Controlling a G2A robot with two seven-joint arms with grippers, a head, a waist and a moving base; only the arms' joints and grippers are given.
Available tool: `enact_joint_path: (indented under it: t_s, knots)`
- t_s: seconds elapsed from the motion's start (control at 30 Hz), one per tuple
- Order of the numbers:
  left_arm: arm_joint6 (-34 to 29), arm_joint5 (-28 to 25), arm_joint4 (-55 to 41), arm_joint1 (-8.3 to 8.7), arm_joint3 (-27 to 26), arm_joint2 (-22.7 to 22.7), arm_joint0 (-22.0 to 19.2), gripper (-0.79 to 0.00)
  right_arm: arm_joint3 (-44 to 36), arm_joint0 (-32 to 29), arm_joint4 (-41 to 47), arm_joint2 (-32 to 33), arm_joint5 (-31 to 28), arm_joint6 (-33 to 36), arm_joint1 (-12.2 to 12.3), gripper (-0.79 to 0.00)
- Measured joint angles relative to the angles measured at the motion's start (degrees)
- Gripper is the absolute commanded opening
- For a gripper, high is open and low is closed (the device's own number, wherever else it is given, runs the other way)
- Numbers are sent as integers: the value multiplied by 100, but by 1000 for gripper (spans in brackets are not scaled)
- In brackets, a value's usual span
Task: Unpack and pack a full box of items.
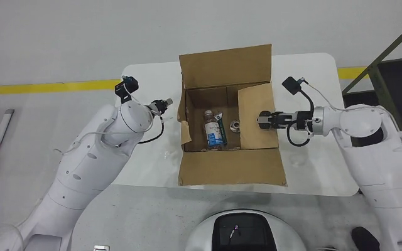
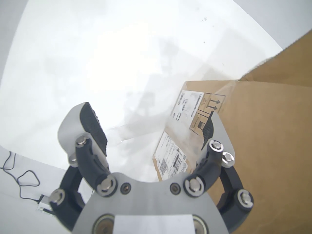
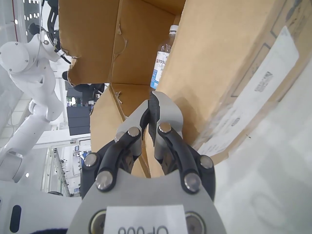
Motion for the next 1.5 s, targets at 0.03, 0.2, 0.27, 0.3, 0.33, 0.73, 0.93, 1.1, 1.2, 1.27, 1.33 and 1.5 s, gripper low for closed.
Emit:
enact_joint_path:
  t_s: [0.03,0.2,0.27,0.3,0.33,0.73,0.93,1.1,1.2,1.27,1.33,1.5]
  knots:
    - [9,-93,-75,-14,-48,-19,24,-785,-56,-22,64,51,9,-14,12,-785]
    - [-25,-652,-234,-99,-277,17,95,-785,-293,-73,87,250,15,27,72,-785]
    - [-66,-839,-221,-133,-345,62,87,-785,-286,-72,87,245,15,27,71,-785]
    - [-99,-968,-223,-158,-391,90,78,-785,-283,-71,87,244,15,27,70,-785]
    - [-127,-1067,-228,-178,-419,111,71,-785,-283,-71,87,244,15,26,70,-785]
    - [-380,-1755,-135,-531,-176,512,-116,-785,-437,-407,643,515,-440,-943,74,-785]
    - [-456,-1793,-76,-652,-5,545,-164,-785,-256,-436,671,729,-650,-2364,63,-785]
    - [-511,-1741,53,-710,62,530,-159,-785,533,3,-357,523,-625,-3823,26,-785]
    - [-533,-1709,106,-725,70,476,-134,-748,1282,488,-405,256,-571,-4305,-39,-785]
    - [-538,-1689,131,-728,69,429,-110,-757,1756,815,-335,65,-626,-4395,-88,-785]
    - [-548,-1668,165,-729,61,378,-77,-739,2332,1199,-74,-169,-681,-4322,-162,-785]
    - [-604,-1616,244,-726,43,253,3,-139,3466,2035,515,-752,-1076,-3637,-351,-785]
